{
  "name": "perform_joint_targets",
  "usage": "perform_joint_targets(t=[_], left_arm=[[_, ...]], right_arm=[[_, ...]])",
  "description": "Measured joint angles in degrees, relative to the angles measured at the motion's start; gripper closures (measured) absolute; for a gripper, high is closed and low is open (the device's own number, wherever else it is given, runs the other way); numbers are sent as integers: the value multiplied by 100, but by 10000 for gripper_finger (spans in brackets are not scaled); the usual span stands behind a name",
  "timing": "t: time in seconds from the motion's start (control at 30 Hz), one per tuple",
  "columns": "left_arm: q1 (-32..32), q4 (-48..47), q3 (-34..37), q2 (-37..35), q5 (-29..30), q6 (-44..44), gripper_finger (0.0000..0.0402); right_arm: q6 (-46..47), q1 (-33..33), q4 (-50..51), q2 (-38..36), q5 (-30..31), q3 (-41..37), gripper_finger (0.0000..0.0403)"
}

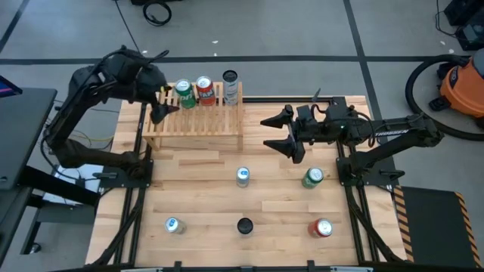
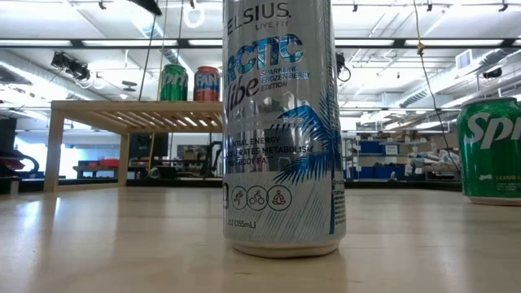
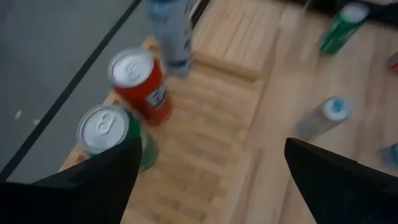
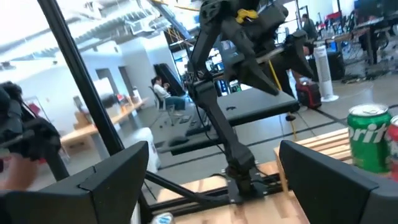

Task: Place canned beverage on shelf
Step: Put the top blue soda can on the shelf

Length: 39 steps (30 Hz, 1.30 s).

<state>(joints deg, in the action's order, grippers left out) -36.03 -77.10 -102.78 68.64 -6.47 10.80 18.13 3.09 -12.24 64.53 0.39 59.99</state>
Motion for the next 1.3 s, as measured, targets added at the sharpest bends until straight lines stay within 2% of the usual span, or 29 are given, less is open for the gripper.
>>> perform_joint_targets(t=[0.77, 1.0, 1.3], left_arm=[[1439, 194, 0, -1473, -8, -1609, 5], [1504, 47, 7, -1719, 32, -1959, 5], [1501, -207, 13, -1728, 33, -1791, 5]], right_arm=[[81, 9, -313, 2, -42, 0, 31], [81, 11, -317, 2, 123, 0, 31], [131, 3, -423, 2, 150, 0, 31]])
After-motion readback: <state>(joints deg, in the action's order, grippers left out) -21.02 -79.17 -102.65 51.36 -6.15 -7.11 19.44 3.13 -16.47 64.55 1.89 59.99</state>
